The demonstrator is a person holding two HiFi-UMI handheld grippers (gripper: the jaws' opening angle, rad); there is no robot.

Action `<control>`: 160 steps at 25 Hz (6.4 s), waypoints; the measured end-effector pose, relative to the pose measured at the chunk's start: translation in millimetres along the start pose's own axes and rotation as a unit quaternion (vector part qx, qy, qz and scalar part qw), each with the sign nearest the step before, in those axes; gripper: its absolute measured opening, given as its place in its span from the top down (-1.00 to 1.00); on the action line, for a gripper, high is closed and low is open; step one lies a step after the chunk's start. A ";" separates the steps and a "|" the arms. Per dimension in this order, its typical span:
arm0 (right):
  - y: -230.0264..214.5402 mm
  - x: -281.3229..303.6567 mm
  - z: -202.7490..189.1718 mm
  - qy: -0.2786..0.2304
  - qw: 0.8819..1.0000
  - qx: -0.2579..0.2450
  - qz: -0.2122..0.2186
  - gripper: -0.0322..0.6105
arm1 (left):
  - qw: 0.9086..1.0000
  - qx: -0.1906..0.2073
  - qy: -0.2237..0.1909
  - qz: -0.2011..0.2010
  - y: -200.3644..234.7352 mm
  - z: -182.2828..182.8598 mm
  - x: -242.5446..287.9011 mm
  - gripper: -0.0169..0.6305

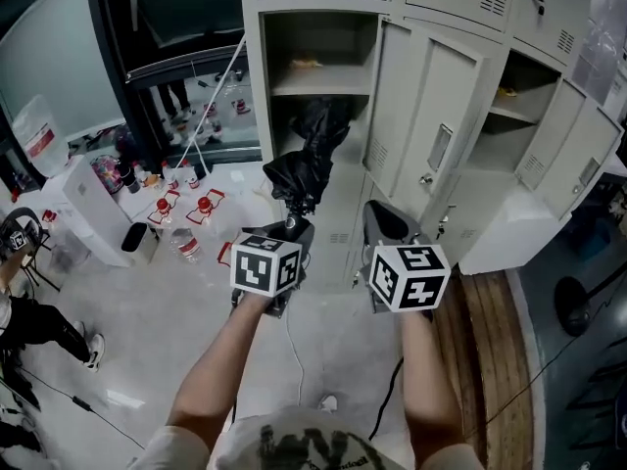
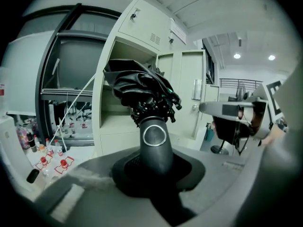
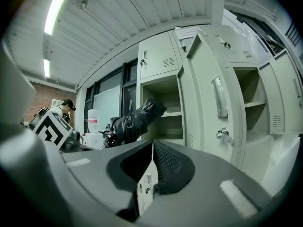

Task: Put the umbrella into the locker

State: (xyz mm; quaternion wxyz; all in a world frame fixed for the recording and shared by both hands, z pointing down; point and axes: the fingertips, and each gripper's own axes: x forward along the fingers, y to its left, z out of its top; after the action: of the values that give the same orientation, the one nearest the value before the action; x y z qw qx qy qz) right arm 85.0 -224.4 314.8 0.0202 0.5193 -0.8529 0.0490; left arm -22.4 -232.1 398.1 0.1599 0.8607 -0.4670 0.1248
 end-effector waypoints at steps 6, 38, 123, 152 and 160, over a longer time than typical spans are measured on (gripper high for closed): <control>-10.6 15.9 4.7 -0.002 1.000 -0.008 0.023 0.90 | 0.999 0.014 0.024 0.019 4.8 0.2 19.4 0.73; -53.8 96.9 -16.2 0.022 1.000 -0.003 -0.012 0.90 | 0.990 0.012 0.131 0.050 102.5 28.8 159.7 0.73; -40.7 136.8 -47.0 0.046 0.997 0.052 0.014 0.90 | 0.983 0.177 0.016 0.053 144.5 49.9 159.8 0.11; -67.7 161.2 -61.7 0.058 0.995 0.071 -0.034 0.90 | 0.991 0.124 0.027 0.037 137.3 69.9 222.2 0.58; -78.0 164.7 -56.5 0.058 0.995 0.066 -0.049 0.90 | 0.992 0.116 0.027 0.028 137.7 75.7 241.5 0.58</control>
State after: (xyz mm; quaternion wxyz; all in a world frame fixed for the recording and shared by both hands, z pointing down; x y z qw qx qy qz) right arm 77.5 -399.7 390.0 0.0374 0.5568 -0.8189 0.1338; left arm -5.0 -516.9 438.4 0.0683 0.8562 -0.4688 0.2060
